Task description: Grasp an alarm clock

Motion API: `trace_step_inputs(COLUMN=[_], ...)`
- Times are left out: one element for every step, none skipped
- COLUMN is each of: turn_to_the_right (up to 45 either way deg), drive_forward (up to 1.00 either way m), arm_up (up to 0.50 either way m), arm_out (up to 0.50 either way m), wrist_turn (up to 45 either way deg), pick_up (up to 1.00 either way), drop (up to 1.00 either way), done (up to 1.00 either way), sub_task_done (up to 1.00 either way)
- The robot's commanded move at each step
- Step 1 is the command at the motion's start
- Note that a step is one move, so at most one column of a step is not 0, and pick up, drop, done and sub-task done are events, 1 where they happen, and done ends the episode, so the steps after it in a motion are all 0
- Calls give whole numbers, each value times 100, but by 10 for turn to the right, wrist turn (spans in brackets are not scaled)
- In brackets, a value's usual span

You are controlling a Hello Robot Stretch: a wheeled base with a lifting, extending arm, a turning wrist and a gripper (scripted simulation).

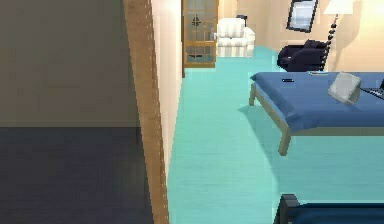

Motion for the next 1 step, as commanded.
trace_step_inputs(turn_to_the_right=[0], drive_forward=[0], arm_up=[0], arm_out=[0], wrist_turn=[0], pick_up=[100], drop=[0], done=[0], sub_task_done=[0])
